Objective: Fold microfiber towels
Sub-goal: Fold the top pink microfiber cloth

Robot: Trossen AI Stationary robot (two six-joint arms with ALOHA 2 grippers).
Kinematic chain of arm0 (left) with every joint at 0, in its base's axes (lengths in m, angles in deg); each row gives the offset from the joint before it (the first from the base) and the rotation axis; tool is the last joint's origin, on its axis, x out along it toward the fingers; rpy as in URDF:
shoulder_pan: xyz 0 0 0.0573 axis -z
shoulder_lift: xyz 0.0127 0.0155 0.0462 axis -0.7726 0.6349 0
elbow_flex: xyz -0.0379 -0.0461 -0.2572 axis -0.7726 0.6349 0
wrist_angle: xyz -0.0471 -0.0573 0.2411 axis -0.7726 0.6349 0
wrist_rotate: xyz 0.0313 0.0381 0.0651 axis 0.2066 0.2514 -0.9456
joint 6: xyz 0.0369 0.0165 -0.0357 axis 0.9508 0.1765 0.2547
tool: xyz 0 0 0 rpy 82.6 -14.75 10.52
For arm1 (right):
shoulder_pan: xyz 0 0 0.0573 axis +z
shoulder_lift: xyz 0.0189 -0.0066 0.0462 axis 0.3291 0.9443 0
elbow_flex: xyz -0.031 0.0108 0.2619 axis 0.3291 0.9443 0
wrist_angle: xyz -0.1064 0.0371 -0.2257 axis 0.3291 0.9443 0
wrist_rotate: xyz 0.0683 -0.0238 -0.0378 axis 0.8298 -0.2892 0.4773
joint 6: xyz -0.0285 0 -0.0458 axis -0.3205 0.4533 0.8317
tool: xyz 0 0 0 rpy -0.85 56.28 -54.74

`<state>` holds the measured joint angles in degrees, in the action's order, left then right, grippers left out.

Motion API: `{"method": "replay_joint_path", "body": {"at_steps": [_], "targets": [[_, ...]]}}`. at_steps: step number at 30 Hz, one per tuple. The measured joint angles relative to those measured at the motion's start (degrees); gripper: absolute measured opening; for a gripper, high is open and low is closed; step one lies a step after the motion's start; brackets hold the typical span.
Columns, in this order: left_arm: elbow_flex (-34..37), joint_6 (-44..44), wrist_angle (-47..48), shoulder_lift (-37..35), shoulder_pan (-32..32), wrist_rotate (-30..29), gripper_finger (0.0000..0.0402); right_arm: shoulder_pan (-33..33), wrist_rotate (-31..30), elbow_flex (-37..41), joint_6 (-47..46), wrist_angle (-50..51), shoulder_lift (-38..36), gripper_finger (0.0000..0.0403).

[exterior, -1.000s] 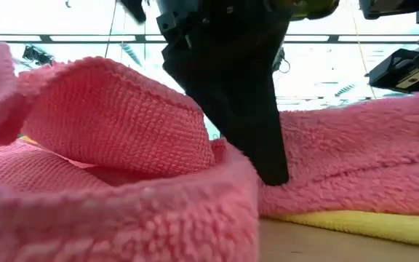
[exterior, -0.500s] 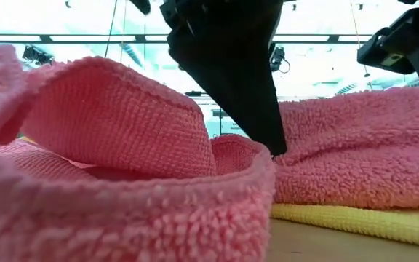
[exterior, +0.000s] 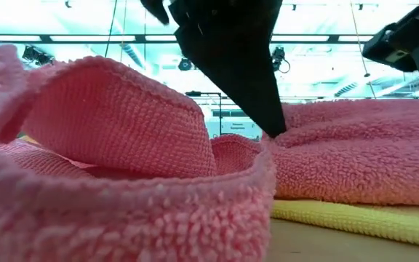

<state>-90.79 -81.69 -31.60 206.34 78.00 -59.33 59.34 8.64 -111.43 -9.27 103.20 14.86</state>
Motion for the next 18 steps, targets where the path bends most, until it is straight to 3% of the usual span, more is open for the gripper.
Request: {"method": "replay_joint_path", "body": {"at_steps": [8,18], "targets": [[7.91,1.15,-10.75,-1.02,-0.65,0.13,0.0135,2.02,-4.08,11.1,-2.77,-15.41,-5.09,0.0157],[10.14,2.95,-14.23,-2.14,-2.26,3.07,0.0141,3.25,-7.93,12.15,-4.0,-16.76,-5.38,0.0157]]}}
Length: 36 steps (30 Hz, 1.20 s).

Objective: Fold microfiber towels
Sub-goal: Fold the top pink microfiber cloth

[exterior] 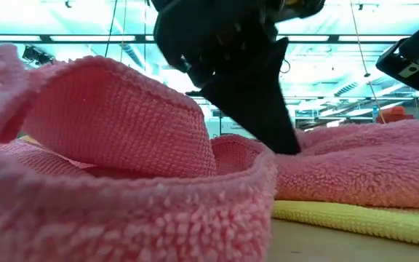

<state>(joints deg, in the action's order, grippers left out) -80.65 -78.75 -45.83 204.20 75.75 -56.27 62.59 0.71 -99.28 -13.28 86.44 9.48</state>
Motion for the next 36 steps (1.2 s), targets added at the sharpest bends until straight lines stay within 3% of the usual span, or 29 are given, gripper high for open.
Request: {"method": "replay_joint_path", "body": {"at_steps": [7,19,27,36], "targets": [[0.0,-0.4,2.13,-1.18,-0.67,0.69,0.0134,-0.11,-0.48,-0.02,1.53,-0.12,0.01,0.0157],[-0.02,-7.23,5.73,-2.08,-0.58,1.45,0.0117,0.11,-7.78,-0.09,13.27,-7.12,0.29,0.0157],[-0.02,-8.72,6.25,-2.08,-0.56,1.45,0.0114,-0.27,-7.8,-0.07,18.46,-14.18,7.43,0.0157],[-1.38,-6.74,8.95,-4.49,0.17,1.5,0.012,-1.73,-8.46,0.61,16.49,-14.93,11.9,0.0157]]}}
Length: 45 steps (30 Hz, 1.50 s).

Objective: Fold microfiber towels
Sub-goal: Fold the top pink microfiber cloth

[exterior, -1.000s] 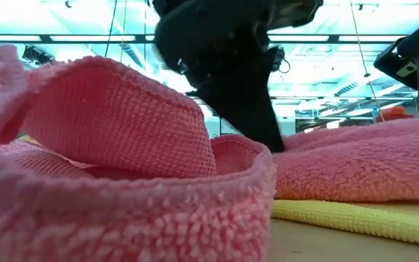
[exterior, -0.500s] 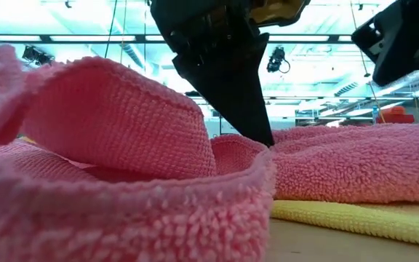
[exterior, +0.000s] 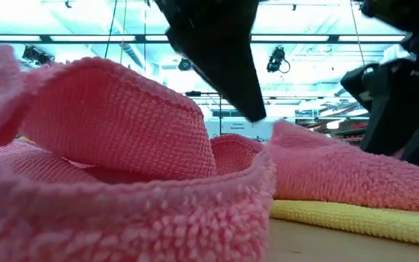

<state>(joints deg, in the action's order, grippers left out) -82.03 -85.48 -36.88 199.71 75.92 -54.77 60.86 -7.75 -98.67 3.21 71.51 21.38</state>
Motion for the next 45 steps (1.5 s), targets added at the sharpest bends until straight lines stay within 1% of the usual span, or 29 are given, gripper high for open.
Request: {"method": "replay_joint_path", "body": {"at_steps": [3,8,11,14,16,19,22,25,27,29,33,35,38,41,43,45], "targets": [[-0.35,2.48,-4.53,-0.03,0.87,0.19,0.0124,-0.27,0.72,0.02,-0.39,-0.04,0.56,0.0157],[-0.35,10.13,-11.49,-0.26,3.46,0.4,0.0126,-0.26,0.71,0.02,-0.52,-0.39,0.6,0.0157],[-0.42,16.46,-16.13,-0.8,5.42,-0.06,0.0117,-0.07,0.33,0.02,-1.35,-0.57,0.6,0.0157],[0.54,21.79,-18.19,-0.95,6.78,-0.02,0.0103,0.32,-0.56,0.02,-1.68,-1.64,0.59,0.0157],[3.71,22.76,-22.48,-0.95,6.63,0.39,0.0094,0.64,-1.39,0.02,-1.96,-2.1,0.58,0.0157],[10.48,23.18,-30.4,-1.24,5.33,1.75,0.0081,0.88,-2.11,0.02,-2.16,-3.3,0.58,0.0157],[16.47,23.13,-39.96,-2.11,3.39,4.68,0.0069,0.88,-2.12,0.02,-2.24,-3.78,0.56,0.0157],[19.76,21.04,-46.8,-2.57,1.65,5.97,0.006,0.87,-2.73,0.02,-2.74,-3.7,0.56,0.0157],[20.19,17.44,-46.43,-2.55,0.75,6.07,0.0056,0.88,-3.52,0.04,-2.71,-4.08,0.56,0.0157],[20.18,13.84,-43.9,-2.54,-0.21,6.04,0.0055,1.05,-4.85,-0.15,-2.42,-4.01,0.56,0.0157],[20.22,9.82,-37.24,-2.54,-1.37,5.83,0.0058,1.87,-8.06,-1.85,-1.47,-4.08,0.54,0.0157],[20.22,7.52,-35.56,-2.54,-1.84,5.38,0.0058,2.1,-8.25,-3.02,-0.56,-2.82,0.54,0.0157],[20.17,4.19,-31.84,-2.54,-2.13,4.46,0.0053,2.36,-7.86,-5.66,-0.14,0.62,0.54,0.0157],[20.17,1.73,-29.47,-2.54,-1.82,4.34,0.0048,2.43,-7.48,-8.65,-0.16,7.64,0.54,0.0157],[20.17,0.55,-28.57,-2.54,-1.24,4.24,0.0046,2.47,-7.25,-10.78,-0.24,11.45,0.54,0.0157],[20.17,0.23,-29.02,-2.54,-0.61,4.2,0.0046,2.43,-6.39,-12.11,0.89,12.31,0.54,0.0157]]}}
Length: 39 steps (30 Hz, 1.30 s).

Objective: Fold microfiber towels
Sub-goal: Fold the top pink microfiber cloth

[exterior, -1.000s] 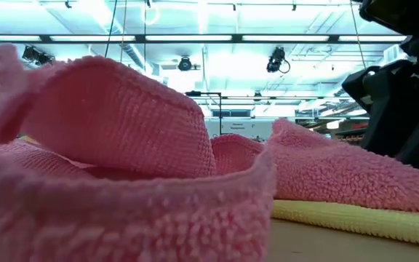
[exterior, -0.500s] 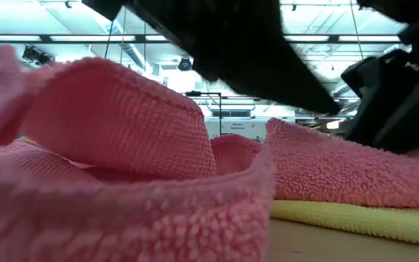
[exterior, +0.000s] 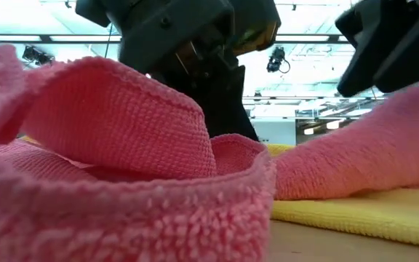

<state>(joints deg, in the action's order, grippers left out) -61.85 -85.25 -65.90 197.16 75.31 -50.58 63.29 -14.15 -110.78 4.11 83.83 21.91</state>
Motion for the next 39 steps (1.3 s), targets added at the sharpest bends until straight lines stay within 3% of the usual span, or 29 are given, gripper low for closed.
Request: {"method": "replay_joint_path", "body": {"at_steps": [7,13,21,31,39], "targets": [[0.0,-0.18,-1.12,0.02,1.33,0.11,0.0045,-0.44,4.57,-1.69,7.43,0.18,-0.02,0.0162],[0.0,-2.31,-1.27,0.07,1.1,0.11,0.0041,-0.38,7.0,-1.8,10.54,-0.04,0.86,0.0214],[0.0,-4.54,-0.86,0.11,0.8,0.15,0.0038,2.54,-1.38,-3.43,23.57,-0.43,5.18,0.0264],[0.0,-4.34,-0.95,0.11,0.8,0.15,0.0038,2.01,-11.55,-3.52,34.57,-0.93,11.48,0.0264],[0.0,-4.42,-1.08,0.11,0.91,0.13,0.0028,1.6,-11.66,-3.54,35.92,2.19,12.64,0.0249]]}}
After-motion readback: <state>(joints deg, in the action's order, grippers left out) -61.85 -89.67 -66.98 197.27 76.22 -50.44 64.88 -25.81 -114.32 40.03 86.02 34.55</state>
